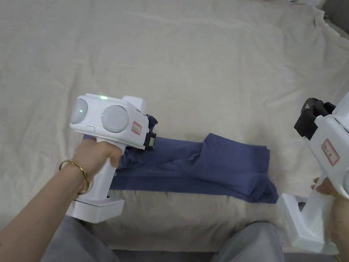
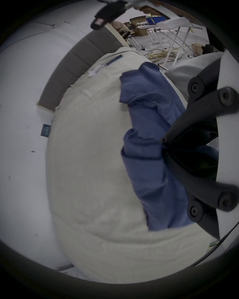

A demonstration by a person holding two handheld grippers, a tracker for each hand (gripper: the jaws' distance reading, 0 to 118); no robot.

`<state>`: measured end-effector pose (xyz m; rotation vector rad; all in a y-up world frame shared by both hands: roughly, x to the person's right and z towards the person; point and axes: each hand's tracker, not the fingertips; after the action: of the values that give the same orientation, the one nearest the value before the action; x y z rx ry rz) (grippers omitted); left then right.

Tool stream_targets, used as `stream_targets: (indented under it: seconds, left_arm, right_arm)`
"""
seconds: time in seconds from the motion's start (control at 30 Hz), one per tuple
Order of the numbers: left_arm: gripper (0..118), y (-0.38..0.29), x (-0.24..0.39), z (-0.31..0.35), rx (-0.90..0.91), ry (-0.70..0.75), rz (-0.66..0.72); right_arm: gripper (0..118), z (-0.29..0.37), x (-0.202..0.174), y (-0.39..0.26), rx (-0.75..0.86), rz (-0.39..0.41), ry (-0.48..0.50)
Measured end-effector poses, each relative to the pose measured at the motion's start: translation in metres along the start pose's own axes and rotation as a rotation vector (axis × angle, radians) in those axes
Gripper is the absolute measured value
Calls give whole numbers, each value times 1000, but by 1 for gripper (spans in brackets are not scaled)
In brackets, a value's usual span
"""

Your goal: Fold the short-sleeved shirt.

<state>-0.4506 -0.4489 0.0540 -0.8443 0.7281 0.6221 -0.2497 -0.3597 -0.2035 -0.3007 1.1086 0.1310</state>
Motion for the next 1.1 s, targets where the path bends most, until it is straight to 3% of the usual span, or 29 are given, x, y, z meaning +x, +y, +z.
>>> stream_targets:
  seconds: [0.03, 0.1, 0.13, 0.17, 0.2, 0.23, 0.37, 0.43, 0.53, 0.6, 0.63, 0.67, 0.7, 0.73, 1.1]
  left_arm:
    - [2, -3, 4, -11, -18, 10, -8]
    - [28, -6, 9, -20, -29, 18, -28]
    - [51, -7, 8, -24, -42, 20, -25]
    - [83, -7, 8, -25, -60, -41, -4]
    - [101, -6, 7, -25, -72, -85, 31]
    - [112, -4, 5, -24, -71, -116, 58]
    - [116, 8, -11, 10, 41, -212, 163]
    - [117, 16, -27, 24, 110, -148, 193]
    - [116, 20, -47, 39, 205, 52, 154]
    - [102, 16, -55, 42, 246, 160, 122]
    - [83, 8, -54, 41, 259, 190, 98]
    - [46, 4, -55, 39, 267, 216, 92]
    - [18, -2, -56, 36, 267, 249, 82]
    - [3, -9, -56, 32, 266, 268, 70]
    - [0, -72, -7, -19, 142, 132, 57]
  right_arm:
    - [0, 1, 2, 0, -2, 2, -3]
    - [0, 2, 4, -1, -3, 5, -8]
    - [0, 2, 5, -1, -3, 6, -10]
    - [0, 2, 6, -2, -4, 5, -11]
    - [0, 2, 7, -1, -5, 3, -13]
    - [0, 2, 8, -1, -5, 1, -15]
    - [0, 3, 7, 1, 3, -1, -12]
    - [0, 4, 5, 2, 7, -3, -8]
    - [0, 4, 5, 2, 10, -10, -2]
    - [0, 4, 3, 1, 10, -8, 1]
    - [0, 4, 3, 1, 9, -6, 2]
    - [0, 3, 2, 1, 6, -7, 4]
    - [0, 2, 2, 0, 2, -10, 8]
    - [0, 2, 1, 0, 1, -11, 8]
    - [0, 0, 2, -3, -9, -1, 6]
